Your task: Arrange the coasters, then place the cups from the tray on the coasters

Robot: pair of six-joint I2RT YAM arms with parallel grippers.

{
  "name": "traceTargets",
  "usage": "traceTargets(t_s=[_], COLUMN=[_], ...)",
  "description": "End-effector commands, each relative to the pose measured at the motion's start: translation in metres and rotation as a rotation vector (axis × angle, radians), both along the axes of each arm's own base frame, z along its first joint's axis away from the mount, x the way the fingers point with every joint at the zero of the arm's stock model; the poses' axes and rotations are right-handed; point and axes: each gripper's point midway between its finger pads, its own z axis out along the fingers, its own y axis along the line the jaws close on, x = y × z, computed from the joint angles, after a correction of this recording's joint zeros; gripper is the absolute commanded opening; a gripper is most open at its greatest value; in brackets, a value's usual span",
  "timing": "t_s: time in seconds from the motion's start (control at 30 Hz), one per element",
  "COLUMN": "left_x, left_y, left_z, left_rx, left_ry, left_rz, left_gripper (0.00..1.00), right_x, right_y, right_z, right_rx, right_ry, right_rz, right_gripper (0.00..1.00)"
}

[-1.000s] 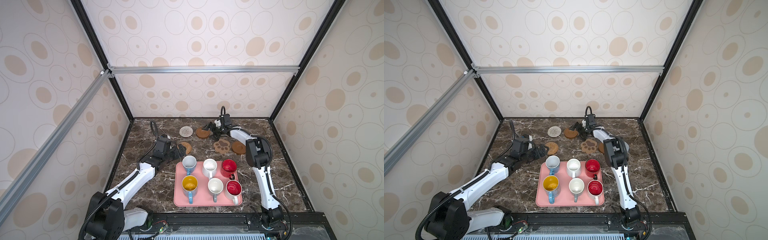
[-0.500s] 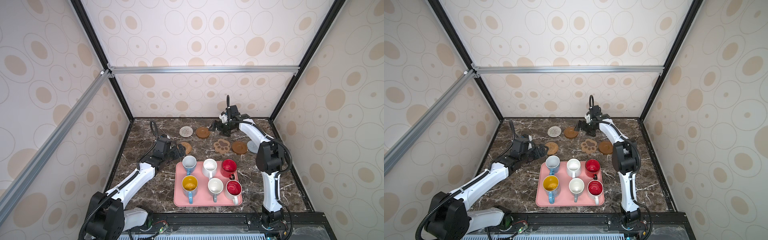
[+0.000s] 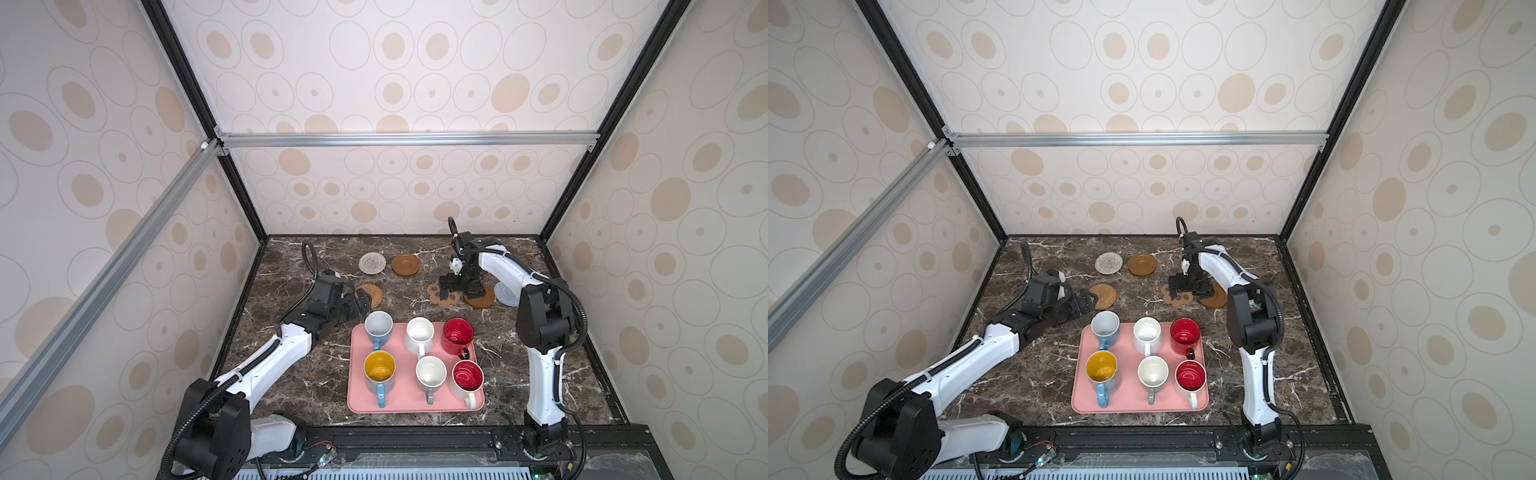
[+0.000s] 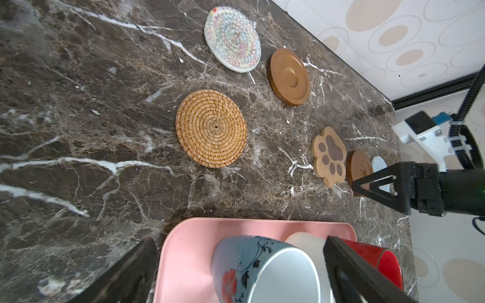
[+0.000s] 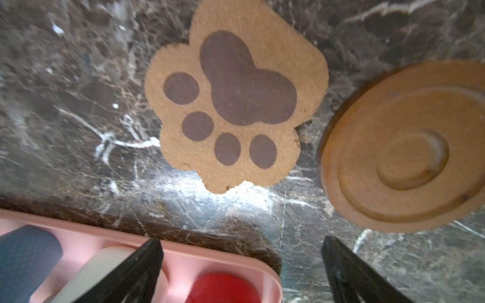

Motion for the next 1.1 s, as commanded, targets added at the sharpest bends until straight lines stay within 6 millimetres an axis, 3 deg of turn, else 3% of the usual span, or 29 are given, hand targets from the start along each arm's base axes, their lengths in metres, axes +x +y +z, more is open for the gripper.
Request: traceTargets(t_s=[0.0, 0.57, 1.07], left_x=[0.009, 0.010, 0.008], left_y=[-0.005, -0.005, -0.004], left_z=[0.014, 0.017, 0.018], left_rx=[-0.015, -0.015, -0.012], left_ry=[-0.033, -0.037, -0.040], left_rz=[0.005, 0.010, 0.009], left_gripper=[1.00, 1.00, 1.00], right_x=[-0.015, -0.023, -0.009], right_y=[-0.004, 0.013, 0.012], right_z=[0.005, -0.030, -0.048], right_rx=[-0.084, -0.148, -0.198], right_ry=[0.004, 0.049, 0.030], right_rz=[0.047, 0.041, -0.032], right_gripper=[0.99, 0.88, 0.77])
